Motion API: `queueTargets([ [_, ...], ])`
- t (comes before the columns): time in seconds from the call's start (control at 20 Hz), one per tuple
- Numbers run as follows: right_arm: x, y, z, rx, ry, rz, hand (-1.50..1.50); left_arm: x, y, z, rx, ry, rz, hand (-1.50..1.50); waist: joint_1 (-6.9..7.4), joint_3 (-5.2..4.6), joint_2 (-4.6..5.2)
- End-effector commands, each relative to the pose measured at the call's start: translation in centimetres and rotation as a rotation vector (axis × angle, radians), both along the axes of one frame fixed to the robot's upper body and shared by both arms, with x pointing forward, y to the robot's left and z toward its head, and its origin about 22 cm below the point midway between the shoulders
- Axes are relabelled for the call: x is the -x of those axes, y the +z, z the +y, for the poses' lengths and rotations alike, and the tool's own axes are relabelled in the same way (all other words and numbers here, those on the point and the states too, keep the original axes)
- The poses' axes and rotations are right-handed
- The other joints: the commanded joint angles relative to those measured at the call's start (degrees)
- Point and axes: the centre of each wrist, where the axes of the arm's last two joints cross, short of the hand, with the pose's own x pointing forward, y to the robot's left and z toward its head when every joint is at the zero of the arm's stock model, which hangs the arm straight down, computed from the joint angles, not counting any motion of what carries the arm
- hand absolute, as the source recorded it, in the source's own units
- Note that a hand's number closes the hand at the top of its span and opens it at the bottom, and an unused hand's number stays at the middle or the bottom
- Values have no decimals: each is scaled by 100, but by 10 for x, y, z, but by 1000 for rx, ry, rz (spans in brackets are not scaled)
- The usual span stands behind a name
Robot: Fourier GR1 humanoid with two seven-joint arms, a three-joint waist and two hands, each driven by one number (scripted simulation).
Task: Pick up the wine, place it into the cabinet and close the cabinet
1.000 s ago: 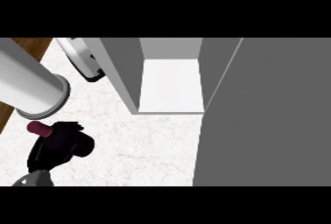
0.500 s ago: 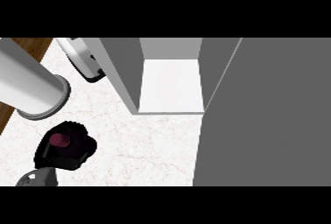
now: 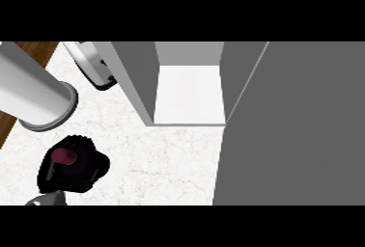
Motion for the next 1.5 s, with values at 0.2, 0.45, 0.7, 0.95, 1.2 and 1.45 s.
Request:
queueTargets([
  [0.2, 33, 16, -10, -23, 33, -40, -150, 5, 37, -20, 65, 0, -148, 150, 15, 2, -14],
  [0.45, 10, 9, 1, -39, 44, -23, -150, 6, 70, -35, 87, -79, -128, 150, 39, 0, 0],
  [0.7, 20, 9, -9, -33, 39, -33, -150, 7, 109, -70, 76, -126, -112, 150, 15, 2, -2],
  [0.95, 17, 5, 0, -54, 43, -51, -150, -7, 143, -108, 51, -134, -105, 150, -18, 0, 8],
  [1.2, 16, 3, 5, -69, 49, -22, -150, 1, 164, -136, 91, -216, -93, 150, -7, -3, 6],
  [1.45, 24, 3, -9, -39, 38, -29, -150, -9, 201, -169, 132, -237, -96, 150, -37, 0, 7],
])
